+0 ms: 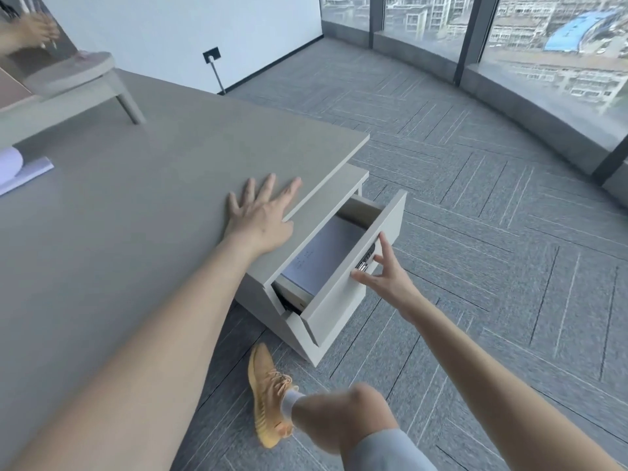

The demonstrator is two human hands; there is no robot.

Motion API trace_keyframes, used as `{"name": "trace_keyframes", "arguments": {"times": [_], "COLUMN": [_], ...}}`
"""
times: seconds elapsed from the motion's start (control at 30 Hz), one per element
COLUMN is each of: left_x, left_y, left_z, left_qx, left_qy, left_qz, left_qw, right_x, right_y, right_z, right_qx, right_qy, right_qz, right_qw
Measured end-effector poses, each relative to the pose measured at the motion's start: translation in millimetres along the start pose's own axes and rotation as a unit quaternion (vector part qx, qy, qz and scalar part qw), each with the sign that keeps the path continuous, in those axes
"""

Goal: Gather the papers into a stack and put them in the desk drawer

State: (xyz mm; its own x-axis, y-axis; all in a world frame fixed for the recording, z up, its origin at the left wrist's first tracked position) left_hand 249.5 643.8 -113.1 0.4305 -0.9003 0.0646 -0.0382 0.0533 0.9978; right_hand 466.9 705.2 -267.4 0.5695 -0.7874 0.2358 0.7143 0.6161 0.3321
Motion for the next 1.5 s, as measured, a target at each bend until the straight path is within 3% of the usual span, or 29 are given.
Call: {"name": "trace_keyframes", "arguments": {"times": [0.6,1.03,1.17,1.3,1.4,1.5], "left_x": [2.1,0.7,1.9,7.7,22.8,50.9], "left_y": [1.7,2.3,2.9,5.5,15.7,18.0], "left_z": [-1.4,-2.3,-3.2,-1.3,1.5,13.8], "left_qx": [0.017,0.008,0.014,0.024,0.127,0.320], "left_qy": [-0.003,-0.007,-0.007,-0.001,0.009,0.033], "left_qz": [-0.006,-0.025,-0.029,-0.026,-0.042,-0.022], "left_qw": [1.000,1.000,0.999,0.999,0.991,0.947], "right_x": [-60.6,-75.3,-61.9,-47.0,-30.3,-9.3], "right_y": [-50.9,-64.1,-55.1,-49.3,-45.4,-35.3], "right_z": [37.4,26.6,38.4,70.2,99.7,120.8], "right_qx": [-0.006,-0.030,0.018,0.174,0.205,0.192], "right_qy": [0.026,0.004,-0.008,-0.003,0.022,0.051], "right_qz": [-0.017,-0.002,-0.020,-0.058,-0.070,-0.058], "right_qw": [0.999,1.000,1.000,0.983,0.976,0.978]}}
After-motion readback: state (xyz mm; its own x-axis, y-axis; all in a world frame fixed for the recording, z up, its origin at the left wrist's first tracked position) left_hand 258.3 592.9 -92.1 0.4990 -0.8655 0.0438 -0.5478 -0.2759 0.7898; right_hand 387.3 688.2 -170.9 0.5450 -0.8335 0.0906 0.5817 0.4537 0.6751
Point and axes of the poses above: each hand's wrist, its own x-axis away from the middle knuckle, its own y-axis out of the back of the hand, z = x × y, the point moved 9 cm from there along -x, towards the middle knuckle, and after that the axes turned 4 degrees about x, right-handed, at the moved point
